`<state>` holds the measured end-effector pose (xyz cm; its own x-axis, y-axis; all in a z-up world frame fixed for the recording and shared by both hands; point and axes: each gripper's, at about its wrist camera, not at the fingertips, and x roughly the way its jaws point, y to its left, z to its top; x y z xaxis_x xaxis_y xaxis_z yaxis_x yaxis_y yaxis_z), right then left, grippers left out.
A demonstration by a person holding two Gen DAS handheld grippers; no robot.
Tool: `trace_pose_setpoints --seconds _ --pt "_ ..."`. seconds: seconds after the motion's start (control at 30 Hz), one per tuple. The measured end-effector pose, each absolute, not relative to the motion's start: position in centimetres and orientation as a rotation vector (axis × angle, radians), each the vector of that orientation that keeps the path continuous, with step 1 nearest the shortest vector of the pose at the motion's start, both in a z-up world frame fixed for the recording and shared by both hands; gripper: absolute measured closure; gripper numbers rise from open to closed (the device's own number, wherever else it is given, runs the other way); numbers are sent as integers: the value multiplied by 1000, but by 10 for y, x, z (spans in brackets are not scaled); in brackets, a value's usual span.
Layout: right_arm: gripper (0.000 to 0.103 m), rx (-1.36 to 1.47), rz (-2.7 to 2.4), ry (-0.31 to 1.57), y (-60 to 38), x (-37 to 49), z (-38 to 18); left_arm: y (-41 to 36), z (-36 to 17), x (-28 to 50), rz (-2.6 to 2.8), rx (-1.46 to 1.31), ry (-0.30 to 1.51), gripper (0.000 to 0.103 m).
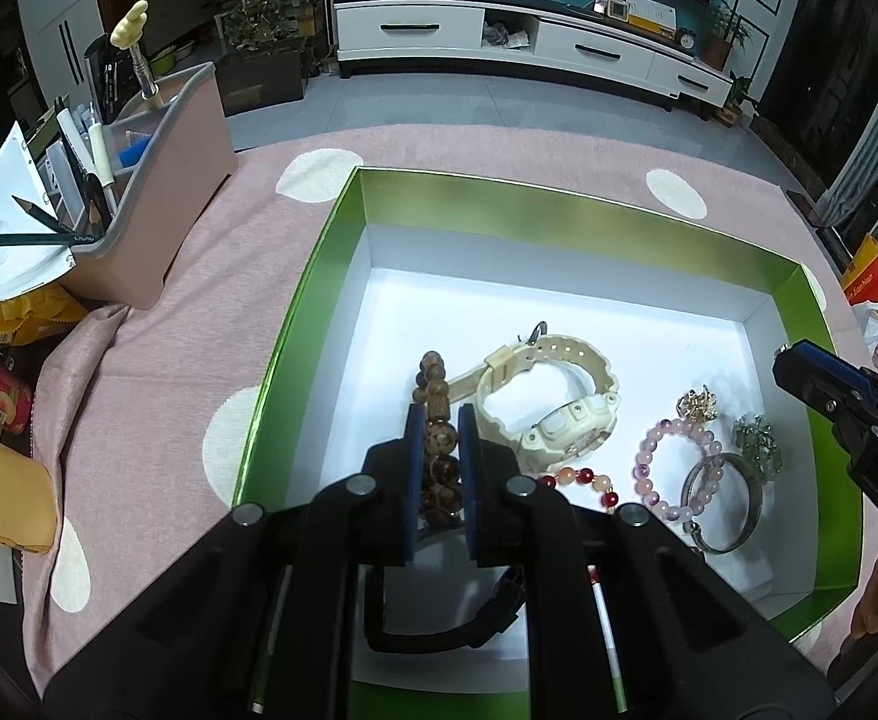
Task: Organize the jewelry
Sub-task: 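Lower the wooden bracelet and ring into the box beside the watch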
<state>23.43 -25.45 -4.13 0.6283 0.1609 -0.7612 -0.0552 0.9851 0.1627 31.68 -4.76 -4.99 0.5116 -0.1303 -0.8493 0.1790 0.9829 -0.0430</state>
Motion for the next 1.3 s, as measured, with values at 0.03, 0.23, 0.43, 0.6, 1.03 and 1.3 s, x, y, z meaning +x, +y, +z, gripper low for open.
trace_pose_setpoints --seconds 0.03,0.23,0.43,0.6,1.03,1.3 --pt "82 128 124 884 -255 234 -42 -48 -51 317 -186 53 1018 92" --pt "82 127 121 893 -254 237 -44 -49 -53 318 -187 58 1022 92" --pt "82 125 116 899 -254 238 -46 -49 -55 319 -186 63 1026 92" --pt "82 126 114 902 -254 239 -47 -50 -57 320 -187 69 1031 92" --pt "82 130 111 911 -254 241 -53 -52 -63 321 -179 87 1042 92" --pt "82 132 115 914 -255 241 -53 -52 -65 322 -173 98 1046 92"
